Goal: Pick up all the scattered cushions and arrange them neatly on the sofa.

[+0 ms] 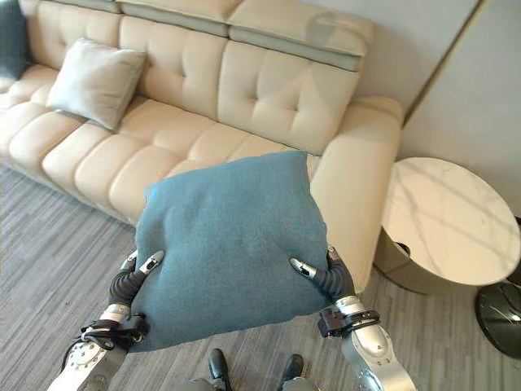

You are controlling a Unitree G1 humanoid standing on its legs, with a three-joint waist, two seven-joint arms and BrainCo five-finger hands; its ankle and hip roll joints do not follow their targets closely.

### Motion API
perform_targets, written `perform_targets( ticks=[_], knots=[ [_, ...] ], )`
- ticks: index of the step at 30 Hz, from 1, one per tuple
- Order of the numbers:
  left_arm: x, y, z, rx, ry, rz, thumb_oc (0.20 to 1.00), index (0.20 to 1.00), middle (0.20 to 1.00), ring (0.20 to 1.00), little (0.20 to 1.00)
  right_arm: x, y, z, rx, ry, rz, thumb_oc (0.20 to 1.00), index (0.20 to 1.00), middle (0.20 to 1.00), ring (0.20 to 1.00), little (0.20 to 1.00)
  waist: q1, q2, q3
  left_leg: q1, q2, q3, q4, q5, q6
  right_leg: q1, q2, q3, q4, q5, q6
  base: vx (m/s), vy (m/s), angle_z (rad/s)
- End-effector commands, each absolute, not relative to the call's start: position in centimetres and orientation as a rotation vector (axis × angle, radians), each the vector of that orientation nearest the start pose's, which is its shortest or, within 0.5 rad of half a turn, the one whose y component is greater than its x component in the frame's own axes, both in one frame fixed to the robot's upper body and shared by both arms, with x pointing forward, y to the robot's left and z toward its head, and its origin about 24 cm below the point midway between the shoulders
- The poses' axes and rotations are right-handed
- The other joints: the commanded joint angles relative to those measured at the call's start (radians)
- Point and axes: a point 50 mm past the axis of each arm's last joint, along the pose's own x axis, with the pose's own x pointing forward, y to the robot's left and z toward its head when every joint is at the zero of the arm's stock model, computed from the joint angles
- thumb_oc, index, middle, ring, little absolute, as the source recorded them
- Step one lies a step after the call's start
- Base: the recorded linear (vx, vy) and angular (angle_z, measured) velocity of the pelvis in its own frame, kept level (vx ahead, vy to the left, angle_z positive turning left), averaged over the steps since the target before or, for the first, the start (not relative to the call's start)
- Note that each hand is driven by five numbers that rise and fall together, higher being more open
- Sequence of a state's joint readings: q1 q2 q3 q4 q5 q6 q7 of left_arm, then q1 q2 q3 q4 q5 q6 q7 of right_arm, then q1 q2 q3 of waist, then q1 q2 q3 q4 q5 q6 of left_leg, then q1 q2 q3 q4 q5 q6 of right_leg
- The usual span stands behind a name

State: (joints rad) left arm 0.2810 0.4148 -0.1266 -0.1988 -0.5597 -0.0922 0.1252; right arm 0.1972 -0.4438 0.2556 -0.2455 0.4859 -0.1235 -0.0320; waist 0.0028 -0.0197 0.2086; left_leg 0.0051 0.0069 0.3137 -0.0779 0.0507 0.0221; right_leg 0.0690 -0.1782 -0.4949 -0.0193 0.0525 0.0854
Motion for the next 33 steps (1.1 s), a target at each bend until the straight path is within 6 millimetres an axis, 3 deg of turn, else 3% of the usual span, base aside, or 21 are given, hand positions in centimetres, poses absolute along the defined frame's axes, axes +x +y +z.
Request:
perform_targets(
  ticks=[1,3,5,7,8,11,12,13,14,15,17,19,22,24,25,27,28,33],
  knots=[
    [20.5,17.7,9.0,-0.165,-0.222,-0.148,0.200,0.200,0.200,0.200,0.200,21.2,-12.4,9.8,0.179,-0.273,0.435,0.200,0.200,0.200,0.200,0.200,-0.022,-0.046,-0.054,0.046,-0.007,-0.072,-0.009,-0.108,0.016,-0.013,-0.028,0.081,0.213,-0.118,0.027,0.15,0.347,0.76],
    [20.7,17.7,9.0,-0.139,-0.220,-0.150,0.200,0.200,0.200,0.200,0.200,21.3,-12.1,9.8,0.178,-0.274,0.445,0.200,0.200,0.200,0.200,0.200,-0.030,-0.044,-0.042,0.069,-0.038,-0.092,-0.009,-0.130,0.048,-0.070,-0.078,0.122,0.356,-0.040,0.050,0.13,0.327,0.55],
    [20.8,17.6,8.7,-0.106,-0.210,-0.156,0.200,0.200,0.200,0.200,0.200,21.3,-12.0,9.7,0.180,-0.270,0.439,0.200,0.200,0.200,0.200,0.200,-0.040,-0.036,-0.026,0.085,-0.053,-0.115,-0.009,-0.142,0.066,-0.114,-0.084,0.181,0.453,0.007,0.058,0.11,0.223,0.30],
    [21.2,17.1,8.4,-0.100,-0.200,-0.172,0.200,0.200,0.200,0.200,0.200,21.5,-12.0,9.7,0.188,-0.274,0.428,0.200,0.200,0.200,0.200,0.200,-0.066,-0.028,-0.014,0.079,-0.043,-0.129,-0.009,-0.130,0.063,-0.216,0.026,0.300,0.481,-0.083,0.018,0.02,0.065,0.29],
    [21.4,17.0,8.4,-0.096,-0.210,-0.178,0.200,0.200,0.200,0.200,0.200,21.6,-12.1,9.7,0.193,-0.273,0.426,0.200,0.200,0.200,0.200,0.200,-0.069,-0.022,-0.011,0.080,-0.041,-0.132,-0.009,-0.129,0.054,-0.250,0.064,0.324,0.446,-0.126,0.013,0.11,0.035,0.30],
    [21.6,16.9,8.4,-0.079,-0.212,-0.187,0.200,0.200,0.200,0.200,0.200,21.7,-12.1,9.5,0.208,-0.265,0.418,0.200,0.200,0.200,0.200,0.200,-0.063,-0.020,-0.003,0.097,-0.043,-0.138,-0.009,-0.143,0.045,-0.239,0.073,0.298,0.340,-0.125,0.013,0.16,-0.006,0.29],
    [21.8,16.7,8.3,-0.090,-0.210,-0.187,0.200,0.200,0.200,0.200,0.200,21.6,-12.4,9.3,0.209,-0.257,0.408,0.200,0.200,0.200,0.200,0.200,-0.067,-0.032,0.001,0.104,-0.049,-0.132,-0.009,-0.146,0.039,-0.266,0.124,0.291,0.183,-0.077,0.018,0.18,-0.104,0.03],
    [22.0,16.7,8.5,-0.088,-0.219,-0.179,0.200,0.200,0.200,0.200,0.200,21.6,-12.4,9.1,0.210,-0.248,0.407,0.200,0.200,0.200,0.200,0.200,-0.062,-0.043,-0.002,0.118,-0.054,-0.126,-0.009,-0.158,0.031,-0.272,0.140,0.258,0.079,-0.038,0.036,0.30,-0.116,0.00],
    [22.1,16.8,8.5,-0.087,-0.220,-0.177,0.200,0.200,0.200,0.200,0.200,21.5,-12.5,8.9,0.208,-0.241,0.400,0.200,0.200,0.200,0.200,0.200,-0.064,-0.039,-0.004,0.136,-0.048,-0.136,-0.009,-0.173,0.021,-0.245,0.141,0.234,0.045,-0.038,0.049,0.33,-0.100,0.12],
    [22.2,16.9,8.6,-0.085,-0.228,-0.169,0.200,0.200,0.200,0.200,0.200,21.5,-12.4,8.8,0.205,-0.236,0.405,0.200,0.200,0.200,0.200,0.200,-0.047,-0.051,-0.013,0.144,-0.052,-0.115,-0.009,-0.182,0.015,-0.237,0.128,0.149,0.000,-0.021,0.059,0.31,-0.088,0.14],
    [22.1,16.9,8.8,-0.078,-0.235,-0.171,0.200,0.200,0.200,0.200,0.200,21.3,-12.6,8.6,0.212,-0.227,0.400,0.200,0.200,0.200,0.200,0.200,-0.044,-0.056,-0.028,0.170,-0.048,-0.100,-0.009,-0.193,0.006,-0.205,0.128,0.071,-0.042,-0.006,0.060,0.33,-0.106,-0.16],
    [21.9,16.9,8.7,-0.075,-0.232,-0.178,0.200,0.200,0.200,0.200,0.200,21.2,-12.9,8.5,0.220,-0.221,0.390,0.200,0.200,0.200,0.200,0.200,-0.049,-0.056,-0.041,0.193,-0.044,-0.099,-0.009,-0.202,0.000,-0.187,0.136,0.085,-0.052,-0.017,0.047,0.35,-0.088,-0.04],
    [21.9,16.3,8.7,-0.112,-0.238,-0.192,0.200,0.200,0.200,0.200,0.200,21.3,-13.5,8.2,0.211,-0.212,0.364,0.200,0.200,0.200,0.200,0.200,-0.067,-0.040,-0.075,0.212,-0.019,-0.088,0.085,-0.225,-0.027,-0.140,0.158,0.103,-0.039,-0.032,0.016,0.43,-0.138,0.07],
    [21.7,16.5,8.4,-0.131,-0.224,-0.188,0.200,0.200,0.200,0.200,0.200,21.1,-14.1,8.4,0.204,-0.217,0.358,0.200,0.200,0.200,0.200,0.200,-0.078,-0.025,-0.081,0.176,0.036,-0.065,0.300,-0.143,-0.094,-0.061,0.186,0.112,-0.068,-0.064,-0.024,0.36,-0.202,0.15],
    [21.7,16.5,8.4,-0.131,-0.224,-0.188,0.200,0.200,0.200,0.200,0.200,21.1,-14.1,8.4,0.204,-0.217,0.358,0.200,0.200,0.200,0.200,0.200,-0.078,-0.025,-0.081,0.175,0.036,-0.065,0.302,-0.144,-0.094,-0.061,0.187,0.112,-0.068,-0.064,-0.025,0.19,-0.161,-0.01],
    [21.6,16.9,8.4,-0.134,-0.228,-0.180,0.200,0.200,0.200,0.200,0.200,21.3,-14.2,8.9,0.199,-0.233,0.387,0.200,0.200,0.200,0.200,0.200,-0.059,-0.023,-0.058,0.086,0.053,-0.090,0.530,-0.067,-0.141,-0.010,0.204,0.150,-0.068,-0.112,-0.066,0.26,-0.194,-0.34],
    [21.6,16.9,8.4,-0.139,-0.226,-0.175,0.200,0.200,0.200,0.200,0.200,21.4,-14.1,8.9,0.191,-0.233,0.397,0.200,0.200,0.200,0.200,0.200,-0.052,-0.023,-0.052,0.066,0.048,-0.113,0.573,-0.052,-0.147,0.001,0.208,0.169,-0.068,-0.122,-0.076,0.25,-0.176,-0.96],
    [21.3,17.0,8.2,-0.161,-0.214,-0.155,0.200,0.200,0.200,0.200,0.200,21.6,-13.8,9.2,0.184,-0.241,0.410,0.200,0.200,0.200,0.200,0.200,-0.051,-0.047,-0.041,-0.007,0.063,-0.130,0.479,-0.113,-0.071,0.023,0.180,0.238,-0.068,-0.128,-0.082,0.12,-0.065,-0.95]
  ],
)
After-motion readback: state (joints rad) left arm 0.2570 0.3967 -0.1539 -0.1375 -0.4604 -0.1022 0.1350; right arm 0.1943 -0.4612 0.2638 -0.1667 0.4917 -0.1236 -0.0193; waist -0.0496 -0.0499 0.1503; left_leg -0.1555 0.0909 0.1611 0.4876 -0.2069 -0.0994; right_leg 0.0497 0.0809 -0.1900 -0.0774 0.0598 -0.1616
